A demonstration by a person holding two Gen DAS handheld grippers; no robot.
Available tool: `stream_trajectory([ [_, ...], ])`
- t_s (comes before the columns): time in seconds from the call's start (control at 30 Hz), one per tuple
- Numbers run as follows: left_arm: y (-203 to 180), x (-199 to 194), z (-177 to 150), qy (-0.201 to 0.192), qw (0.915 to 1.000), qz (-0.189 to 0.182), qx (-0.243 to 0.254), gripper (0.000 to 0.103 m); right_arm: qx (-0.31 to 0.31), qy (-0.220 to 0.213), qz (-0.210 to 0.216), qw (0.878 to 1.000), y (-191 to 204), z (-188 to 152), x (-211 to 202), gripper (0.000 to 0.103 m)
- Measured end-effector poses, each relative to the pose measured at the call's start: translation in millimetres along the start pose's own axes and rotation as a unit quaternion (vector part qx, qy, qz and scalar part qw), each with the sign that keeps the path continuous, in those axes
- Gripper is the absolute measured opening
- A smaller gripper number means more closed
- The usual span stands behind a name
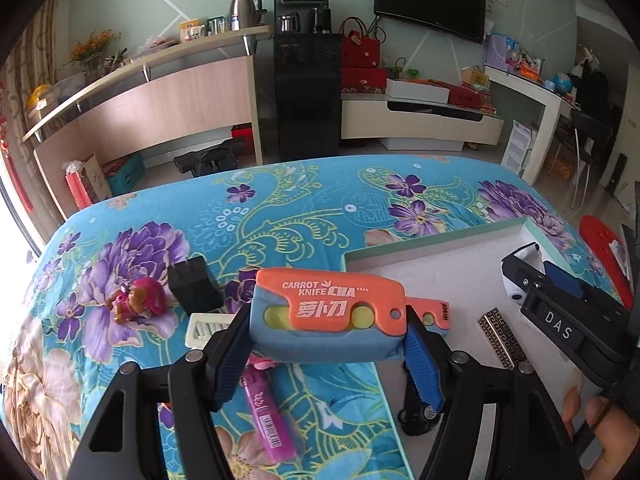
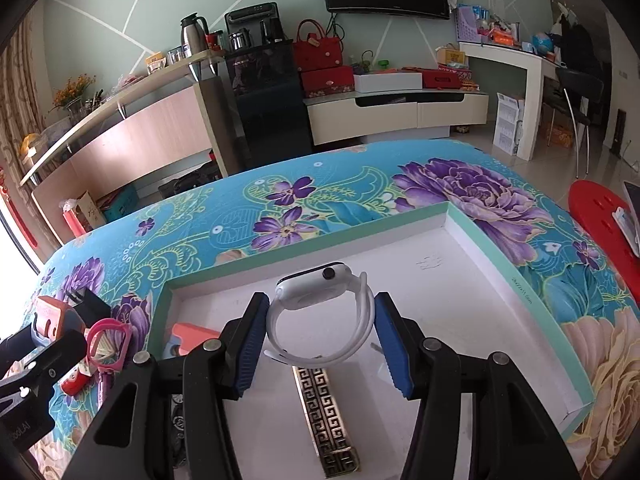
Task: Organize rigid objects
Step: 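Carry the carrot knife and white watch band over the white tray, then release the white watch band into the tray with the right tool while the left tool releases the knife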
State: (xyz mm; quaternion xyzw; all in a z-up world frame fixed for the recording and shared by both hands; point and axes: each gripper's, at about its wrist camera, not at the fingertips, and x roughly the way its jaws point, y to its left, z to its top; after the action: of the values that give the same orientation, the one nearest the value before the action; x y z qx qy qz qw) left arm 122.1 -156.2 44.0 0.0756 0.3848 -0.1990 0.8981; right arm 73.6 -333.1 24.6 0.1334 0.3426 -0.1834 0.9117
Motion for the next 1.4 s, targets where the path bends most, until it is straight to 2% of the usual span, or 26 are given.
stream_trajectory([
  [0.17,-26,17,8,0.016,0.9995,-0.008,0.026,0.073,0.019,-0.017,-0.028,0.999,-18,6,0,0.055],
  [0.47,-62,42,25,0.029,0.9979,-0.024,0.052,0.073,0.045,-0.021,-0.075,0.996,-43,11,1,0.055],
  [0.9,-78,76,24,0.068,0.9961,-0.024,0.050,0.073,0.057,0.008,-0.069,0.996,-51,8,9,0.056],
  [1.3,-70,80,21,0.085,0.9958,-0.022,0.025,0.075,0.042,0.016,-0.066,0.997,-45,6,12,0.056],
  [1.37,-67,78,22,0.082,0.9961,-0.023,0.020,0.075,0.039,0.016,-0.064,0.997,-44,7,12,0.067],
  [1.4,-66,77,22,0.080,0.9964,-0.024,0.019,0.076,0.036,0.015,-0.066,0.997,-43,7,12,0.068],
])
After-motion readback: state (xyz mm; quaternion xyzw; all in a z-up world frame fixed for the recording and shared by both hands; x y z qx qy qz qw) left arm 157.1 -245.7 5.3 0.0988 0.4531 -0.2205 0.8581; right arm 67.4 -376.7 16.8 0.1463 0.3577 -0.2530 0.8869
